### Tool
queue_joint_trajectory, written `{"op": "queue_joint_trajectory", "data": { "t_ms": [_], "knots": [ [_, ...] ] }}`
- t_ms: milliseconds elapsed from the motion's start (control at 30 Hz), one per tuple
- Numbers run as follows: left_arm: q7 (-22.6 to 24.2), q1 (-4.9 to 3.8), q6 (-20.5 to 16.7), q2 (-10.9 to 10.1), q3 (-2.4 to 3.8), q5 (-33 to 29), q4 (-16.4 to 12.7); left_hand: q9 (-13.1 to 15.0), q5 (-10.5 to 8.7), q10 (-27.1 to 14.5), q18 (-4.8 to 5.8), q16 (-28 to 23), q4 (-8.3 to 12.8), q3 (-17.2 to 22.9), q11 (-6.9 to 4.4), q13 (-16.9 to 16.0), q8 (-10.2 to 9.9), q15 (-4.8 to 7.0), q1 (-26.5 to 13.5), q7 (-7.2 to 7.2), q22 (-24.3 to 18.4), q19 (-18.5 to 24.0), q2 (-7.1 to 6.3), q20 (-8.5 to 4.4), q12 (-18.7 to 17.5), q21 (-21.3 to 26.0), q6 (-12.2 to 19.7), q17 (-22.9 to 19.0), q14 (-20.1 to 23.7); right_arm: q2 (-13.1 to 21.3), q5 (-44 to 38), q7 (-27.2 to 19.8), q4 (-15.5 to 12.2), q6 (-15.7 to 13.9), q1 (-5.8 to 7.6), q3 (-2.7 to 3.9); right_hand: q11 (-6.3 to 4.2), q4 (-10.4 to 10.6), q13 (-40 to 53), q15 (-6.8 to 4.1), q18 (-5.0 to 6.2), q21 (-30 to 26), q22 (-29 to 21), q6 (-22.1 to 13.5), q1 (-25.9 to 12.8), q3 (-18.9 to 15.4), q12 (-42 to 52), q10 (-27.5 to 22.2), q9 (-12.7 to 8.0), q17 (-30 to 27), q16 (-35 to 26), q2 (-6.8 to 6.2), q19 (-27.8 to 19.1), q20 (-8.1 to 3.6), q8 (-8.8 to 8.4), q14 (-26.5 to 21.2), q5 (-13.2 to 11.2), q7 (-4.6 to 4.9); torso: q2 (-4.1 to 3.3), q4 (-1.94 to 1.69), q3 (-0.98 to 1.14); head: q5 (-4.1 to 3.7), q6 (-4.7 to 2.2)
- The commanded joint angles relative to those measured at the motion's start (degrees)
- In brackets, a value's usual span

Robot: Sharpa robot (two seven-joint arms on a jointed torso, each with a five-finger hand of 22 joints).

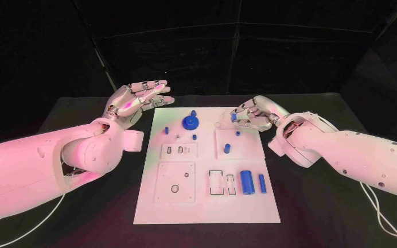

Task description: Assemble the parts on the task board

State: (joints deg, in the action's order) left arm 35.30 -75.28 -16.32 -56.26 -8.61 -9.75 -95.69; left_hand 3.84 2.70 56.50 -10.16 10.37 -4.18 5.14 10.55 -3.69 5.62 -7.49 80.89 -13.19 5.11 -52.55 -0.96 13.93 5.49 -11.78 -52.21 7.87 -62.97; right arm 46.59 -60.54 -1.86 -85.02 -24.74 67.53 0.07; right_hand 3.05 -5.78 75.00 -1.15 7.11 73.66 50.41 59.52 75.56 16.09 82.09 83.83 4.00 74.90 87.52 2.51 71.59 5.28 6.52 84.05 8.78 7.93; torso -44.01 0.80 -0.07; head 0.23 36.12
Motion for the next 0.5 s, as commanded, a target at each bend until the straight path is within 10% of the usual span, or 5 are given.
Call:
{"op": "queue_joint_trajectory", "data": {
  "t_ms": [33, 500],
  "knots": [
    [0.19, -0.10, 0.24, 0.06, 0.03, 0.12, 0.01, 0.02, -0.05, 0.22, -0.18, -0.22, 0.30, -0.08, 0.25, -0.08, -0.31, -0.15, -0.10, -0.95, -0.10, -0.56, 0.46, -0.01, -0.20, 0.25, -0.06, 0.08, -0.25, -1.15, -0.62, 5.21, -1.79, -2.09, 0.12, 0.04, -0.40, 1.39, 5.46, -0.29, -0.03, 0.34, -0.03, 1.17, -0.76, 1.45, 0.26, 0.39, 0.04, 7.76, 0.09, -0.52, 0.03, -0.52, 0.31, 4.48, -0.95, -0.38, 0.36, -0.20, -0.20, 0.29, 0.33],
    [0.08, -0.13, 0.05, 0.20, 0.03, 0.12, 0.48, 0.02, -0.05, 0.22, -0.18, -0.22, 0.30, -0.08, 0.25, -0.08, -0.31, -0.15, -0.10, -0.95, -0.10, -0.56, 0.46, -0.01, -0.20, 0.25, -0.06, 0.08, -0.25, -9.85, -9.68, 14.56, -2.15, -0.03, 0.10, -0.02, -0.48, 2.01, 5.39, -0.35, 0.01, 0.22, -0.27, 1.41, -1.96, 1.17, 0.19, 0.39, 0.08, 7.57, 0.02, -1.24, -0.04, -0.57, 0.35, 4.44, -1.47, -0.50, 1.07, -0.57, -0.54, 1.85, 1.35]
  ]
}}
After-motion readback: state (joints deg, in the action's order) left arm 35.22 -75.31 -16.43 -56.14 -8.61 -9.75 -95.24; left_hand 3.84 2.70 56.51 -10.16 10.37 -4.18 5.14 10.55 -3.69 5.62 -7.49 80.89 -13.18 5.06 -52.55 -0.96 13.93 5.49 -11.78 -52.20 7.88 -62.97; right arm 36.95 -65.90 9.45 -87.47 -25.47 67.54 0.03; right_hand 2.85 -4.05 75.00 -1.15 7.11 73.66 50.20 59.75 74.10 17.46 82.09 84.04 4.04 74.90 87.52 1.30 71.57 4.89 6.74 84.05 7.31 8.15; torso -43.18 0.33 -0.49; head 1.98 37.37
